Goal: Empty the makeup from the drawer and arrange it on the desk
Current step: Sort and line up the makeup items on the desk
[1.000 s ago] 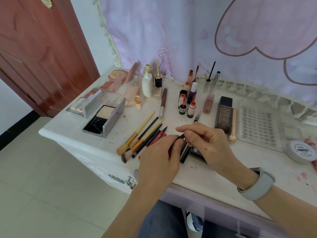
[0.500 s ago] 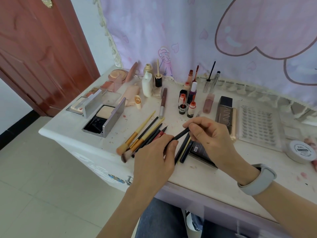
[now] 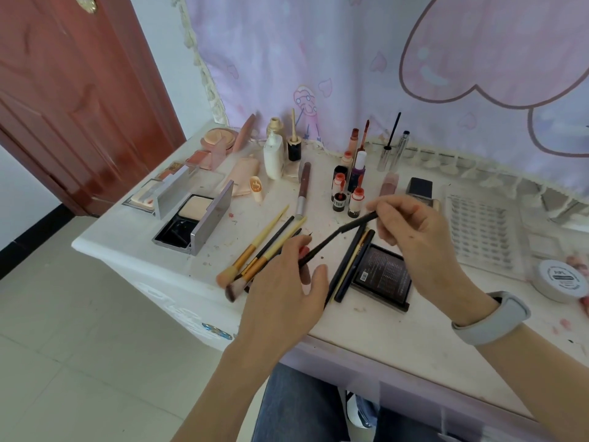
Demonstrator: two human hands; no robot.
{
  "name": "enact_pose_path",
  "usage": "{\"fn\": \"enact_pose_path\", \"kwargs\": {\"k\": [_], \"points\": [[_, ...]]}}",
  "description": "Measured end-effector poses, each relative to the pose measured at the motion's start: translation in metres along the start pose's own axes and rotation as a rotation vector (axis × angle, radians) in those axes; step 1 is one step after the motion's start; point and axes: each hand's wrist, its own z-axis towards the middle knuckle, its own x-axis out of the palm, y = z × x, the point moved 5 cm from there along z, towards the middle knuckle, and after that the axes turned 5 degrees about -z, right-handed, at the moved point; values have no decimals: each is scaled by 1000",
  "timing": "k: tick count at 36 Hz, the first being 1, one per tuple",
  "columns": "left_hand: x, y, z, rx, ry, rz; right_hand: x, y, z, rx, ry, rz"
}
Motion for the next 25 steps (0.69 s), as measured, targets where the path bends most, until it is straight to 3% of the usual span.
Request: {"fn": "enact_pose_path", "kwargs": {"k": [3,7,16,22,25], "points": [[-3,10,-1,-98,11,-77,-14,-7,5,36,-147,20],[-13,19,-2,-153,-89,-124,-20,-14,3,61,-190,9],[-11,5,-4,-96,-123,175,-19,-25,1,125,-216,-8],[-1,-1,-3,4,-188,380,-10,-24,-2,76,-70,-140],[1,5,-1,4,-209,403,-2,-24,-2,41,78,-359]]}}
